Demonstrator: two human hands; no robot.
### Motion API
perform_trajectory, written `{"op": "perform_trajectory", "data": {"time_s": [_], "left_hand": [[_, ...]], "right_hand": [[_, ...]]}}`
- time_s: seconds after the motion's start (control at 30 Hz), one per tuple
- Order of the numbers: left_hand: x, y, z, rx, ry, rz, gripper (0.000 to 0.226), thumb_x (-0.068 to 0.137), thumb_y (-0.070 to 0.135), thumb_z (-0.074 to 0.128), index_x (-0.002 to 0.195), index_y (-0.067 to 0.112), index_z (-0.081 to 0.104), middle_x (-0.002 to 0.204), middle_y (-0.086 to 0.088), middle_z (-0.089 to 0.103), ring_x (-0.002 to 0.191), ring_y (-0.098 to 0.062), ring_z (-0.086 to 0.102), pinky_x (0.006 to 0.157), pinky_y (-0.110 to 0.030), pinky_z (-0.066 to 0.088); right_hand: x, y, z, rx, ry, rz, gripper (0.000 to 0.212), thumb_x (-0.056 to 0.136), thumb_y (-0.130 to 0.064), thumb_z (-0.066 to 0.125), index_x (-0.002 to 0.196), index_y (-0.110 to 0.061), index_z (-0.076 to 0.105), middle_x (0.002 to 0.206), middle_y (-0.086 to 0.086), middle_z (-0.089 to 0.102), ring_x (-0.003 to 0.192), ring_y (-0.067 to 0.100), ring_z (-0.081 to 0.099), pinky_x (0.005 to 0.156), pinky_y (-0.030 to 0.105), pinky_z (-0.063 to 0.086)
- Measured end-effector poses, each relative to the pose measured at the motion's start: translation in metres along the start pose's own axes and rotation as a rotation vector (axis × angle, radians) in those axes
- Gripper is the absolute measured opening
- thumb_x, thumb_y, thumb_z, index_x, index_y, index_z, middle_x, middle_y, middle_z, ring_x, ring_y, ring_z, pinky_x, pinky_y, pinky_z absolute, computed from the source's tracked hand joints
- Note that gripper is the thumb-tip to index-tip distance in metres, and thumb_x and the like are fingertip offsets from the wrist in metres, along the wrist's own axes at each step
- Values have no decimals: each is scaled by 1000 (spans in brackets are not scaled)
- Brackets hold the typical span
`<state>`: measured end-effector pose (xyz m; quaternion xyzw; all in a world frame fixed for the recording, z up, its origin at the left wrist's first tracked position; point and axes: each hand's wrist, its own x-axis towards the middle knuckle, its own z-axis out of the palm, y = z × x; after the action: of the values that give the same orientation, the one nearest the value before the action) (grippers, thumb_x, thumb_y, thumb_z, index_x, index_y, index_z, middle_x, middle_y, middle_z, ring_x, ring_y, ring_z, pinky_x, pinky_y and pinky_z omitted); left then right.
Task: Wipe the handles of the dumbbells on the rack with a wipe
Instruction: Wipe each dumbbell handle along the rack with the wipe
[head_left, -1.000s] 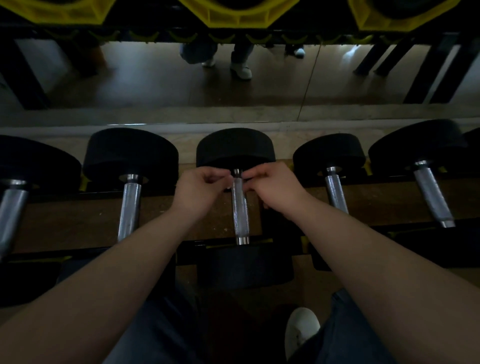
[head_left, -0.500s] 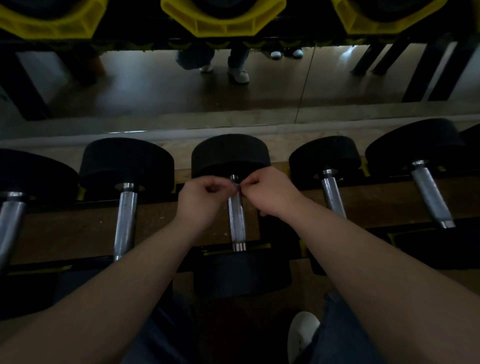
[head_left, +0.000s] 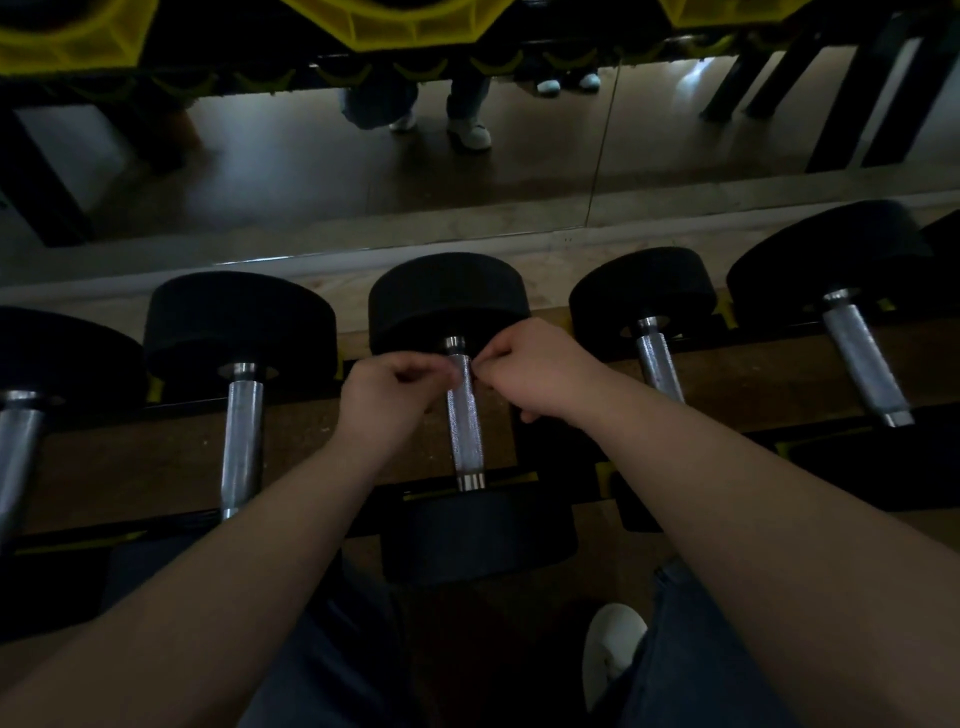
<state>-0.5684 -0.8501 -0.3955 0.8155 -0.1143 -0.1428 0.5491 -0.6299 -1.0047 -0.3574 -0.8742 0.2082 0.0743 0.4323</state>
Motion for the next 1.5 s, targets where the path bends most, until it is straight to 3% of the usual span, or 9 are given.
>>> {"op": "perform_trajectory", "data": {"time_s": [0.2, 0.37, 0.47, 0.7, 0.93, 1.03, 1.17, 1.37, 1.5], "left_hand": [[-35, 3, -13, 346, -507, -162, 7, 79, 19, 83, 85, 22, 82, 82, 12, 77, 74, 5, 67, 62, -1, 46], [-24, 0, -3, -7, -141, -152, 5, 85, 11, 77, 89, 13, 80, 69, 7, 74, 58, 2, 63, 54, -8, 47], [-7, 0, 3, -168, 66, -145, 6, 88, 12, 74, 86, 16, 79, 82, -3, 77, 72, -9, 70, 66, -16, 56], [-44, -14, -12, 84, -255, -340, 8, 87, 7, 74, 86, 13, 78, 76, -4, 76, 63, -7, 68, 66, -20, 56], [20, 4, 6, -369, 57, -375, 10, 93, 2, 66, 92, 7, 75, 88, -13, 74, 71, -15, 69, 60, -21, 57], [-5, -5, -1, -25, -139, -328, 15, 93, 1, 64, 103, 2, 75, 85, -11, 73, 68, -14, 66, 53, -16, 54], [-33, -21, -9, 410, -402, -250, 12, 91, 11, 69, 90, 15, 80, 86, -3, 77, 77, -12, 67, 68, -19, 52], [10, -4, 5, -248, -194, -395, 18, 95, -7, 55, 105, 0, 70, 100, -14, 72, 82, -16, 69, 67, -21, 59], [-3, -16, -1, 68, -357, -366, 19, 95, 1, 60, 107, 9, 73, 97, -10, 75, 81, -16, 71, 72, -26, 59]], "right_hand": [[5, -1, 4, -19, -28, 10, 20, 93, -19, 58, 103, -22, 75, 89, 4, 71, 74, 22, 71, 55, 29, 61], [6, -2, 1, -21, -26, 13, 17, 95, -24, 60, 103, -23, 75, 92, 2, 71, 78, 20, 71, 59, 31, 63], [6, -4, 1, -6, -15, 2, 16, 95, -27, 60, 102, -23, 75, 91, 3, 72, 78, 20, 71, 61, 32, 63], [8, -5, 5, -31, -31, -4, 19, 95, -24, 59, 107, -22, 74, 87, 2, 71, 73, 23, 73, 65, 37, 64], [6, -9, 5, -69, -17, -7, 18, 96, -25, 58, 104, -22, 74, 89, 4, 72, 71, 22, 72, 64, 38, 64], [7, -8, 6, -78, -27, 11, 17, 96, -26, 59, 104, -22, 73, 89, 5, 73, 72, 23, 73, 64, 39, 64], [7, -8, 5, -68, -56, 40, 20, 96, -24, 57, 104, -17, 73, 91, 8, 72, 76, 27, 73, 68, 43, 64], [6, -9, -2, 107, -60, 66, 14, 94, -23, 63, 100, -15, 74, 101, 9, 72, 90, 26, 70, 58, 28, 59], [7, -10, -6, 181, -41, 82, 14, 93, -17, 65, 101, -10, 73, 102, 12, 73, 86, 25, 69, 52, 24, 52]]}}
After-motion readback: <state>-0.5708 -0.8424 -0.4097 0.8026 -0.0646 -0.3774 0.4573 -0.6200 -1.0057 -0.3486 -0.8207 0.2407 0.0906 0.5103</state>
